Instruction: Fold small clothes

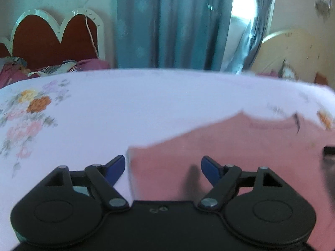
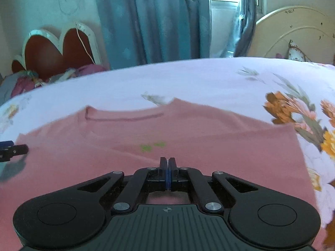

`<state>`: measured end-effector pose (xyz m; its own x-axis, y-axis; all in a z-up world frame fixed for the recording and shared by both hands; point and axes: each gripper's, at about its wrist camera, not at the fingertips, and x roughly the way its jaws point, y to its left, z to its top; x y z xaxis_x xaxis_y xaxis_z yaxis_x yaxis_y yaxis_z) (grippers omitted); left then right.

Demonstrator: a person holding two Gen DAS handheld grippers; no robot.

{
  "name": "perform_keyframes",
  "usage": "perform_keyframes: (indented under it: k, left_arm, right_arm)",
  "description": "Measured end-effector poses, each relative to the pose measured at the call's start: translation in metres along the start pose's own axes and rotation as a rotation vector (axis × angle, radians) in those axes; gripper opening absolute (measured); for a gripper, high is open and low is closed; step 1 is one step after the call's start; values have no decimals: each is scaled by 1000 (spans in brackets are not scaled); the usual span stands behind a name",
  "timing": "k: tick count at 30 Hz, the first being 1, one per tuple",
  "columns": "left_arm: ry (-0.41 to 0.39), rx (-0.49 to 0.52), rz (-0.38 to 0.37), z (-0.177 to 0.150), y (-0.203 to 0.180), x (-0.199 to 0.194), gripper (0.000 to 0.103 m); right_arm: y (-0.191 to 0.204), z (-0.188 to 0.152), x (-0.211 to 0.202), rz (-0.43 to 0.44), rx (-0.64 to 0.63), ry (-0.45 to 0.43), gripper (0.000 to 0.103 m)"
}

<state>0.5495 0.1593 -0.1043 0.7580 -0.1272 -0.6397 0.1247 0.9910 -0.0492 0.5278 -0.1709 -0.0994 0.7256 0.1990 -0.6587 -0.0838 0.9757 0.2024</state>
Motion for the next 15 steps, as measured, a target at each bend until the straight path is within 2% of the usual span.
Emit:
perform_keyframes:
  k: [1, 2, 3, 5, 6, 8, 10, 12, 13, 15]
  left_arm:
    - [0, 11, -12, 4, -5, 3, 79]
    - [5, 23, -26, 6, -10, 6, 79]
    - [15, 30, -41, 7, -14, 12, 79]
    - [48, 39, -56, 7, -19, 26, 81]
    - [71, 39, -56, 3, -16, 34, 81]
    - [54, 51, -66, 0, -13, 37, 81]
    - [64, 87, -59, -1, -15, 33, 81]
    - [63, 93, -16, -1, -15, 22, 81]
    - [44, 76, -13, -2, -15, 9, 81]
    - [3, 40, -85, -10, -18, -15, 81]
  right_arm:
    - [6, 3, 3, 12, 0, -3, 29]
    - [13, 6, 4, 20, -6, -14, 58]
    - [21, 9, 7, 36, -24, -26, 62]
    - [34, 14, 18, 58, -62, -1, 61]
    - [40, 14, 23, 64, -87, 16, 54]
    - [45, 13, 40, 20, -140, 73, 47]
    - [40, 14, 42, 1, -130, 70, 48]
    - [41, 17, 31, -58, -129, 48, 48]
    - [41, 17, 19, -26, -121, 21, 48]
    - [44, 12, -4, 36, -117, -8, 48]
